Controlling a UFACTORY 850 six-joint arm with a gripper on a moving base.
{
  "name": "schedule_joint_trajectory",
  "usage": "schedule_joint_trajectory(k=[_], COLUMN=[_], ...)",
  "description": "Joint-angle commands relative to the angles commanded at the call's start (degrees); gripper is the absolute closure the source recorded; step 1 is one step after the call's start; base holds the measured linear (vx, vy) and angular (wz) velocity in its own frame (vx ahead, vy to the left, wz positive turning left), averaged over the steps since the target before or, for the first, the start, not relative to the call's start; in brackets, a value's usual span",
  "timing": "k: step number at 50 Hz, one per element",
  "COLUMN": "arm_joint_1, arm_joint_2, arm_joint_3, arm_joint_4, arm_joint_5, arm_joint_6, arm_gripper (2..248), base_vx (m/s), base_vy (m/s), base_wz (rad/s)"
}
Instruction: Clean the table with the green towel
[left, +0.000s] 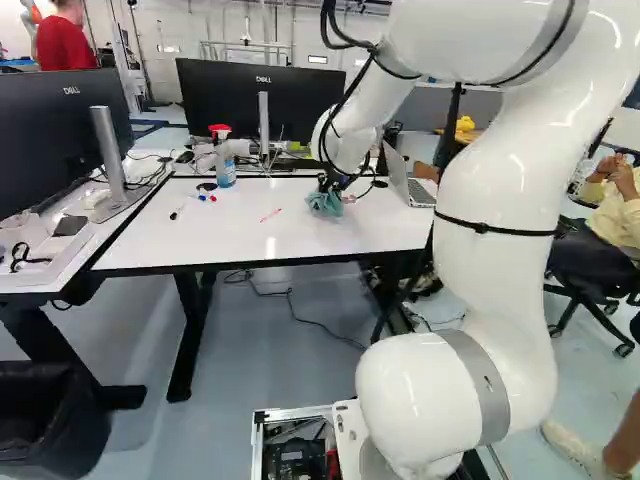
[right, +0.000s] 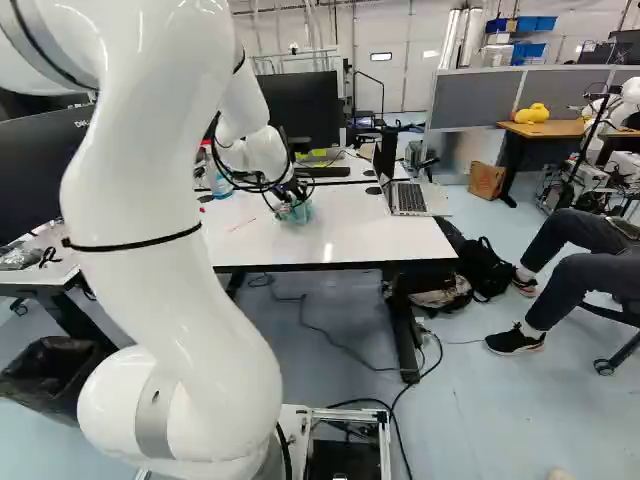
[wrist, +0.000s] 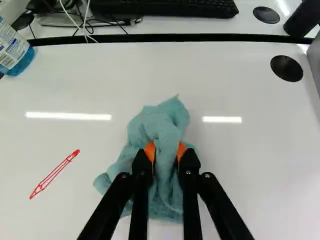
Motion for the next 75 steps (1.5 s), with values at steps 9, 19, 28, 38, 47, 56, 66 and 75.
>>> schedule_joint_trajectory(k=[9, 19, 28, 38, 47, 56, 66, 75], arm_joint_1=[0.0, 0.0, 0.4, 1.7, 3.1, 4.6, 6.2, 7.7], arm_joint_2=[3.0, 3.0, 2.7, 1.2, -0.3, -1.2, -2.7, -4.2], arm_joint_3=[2.1, 2.2, 1.8, 0.0, -1.7, -2.9, -3.9, -4.5], arm_joint_4=[0.0, 0.0, 0.0, 0.0, 0.0, 0.0, 0.0, 0.0], arm_joint_5=[-2.1, -2.9, -2.9, -2.4, -0.8, 1.2, 3.2, 6.0], arm_joint_6=[0.0, 0.0, 0.0, 0.0, 0.0, 0.0, 0.0, 0.0], arm_gripper=[185, 185, 185, 185, 185, 185, 185, 185], base_vx=[0.000, 0.000, 0.000, 0.000, 0.000, 0.000, 0.000, 0.000], base_vy=[0.000, 0.000, 0.000, 0.000, 0.000, 0.000, 0.000, 0.000], base_wz=[0.000, 0.000, 0.000, 0.000, 0.000, 0.000, 0.000, 0.000])
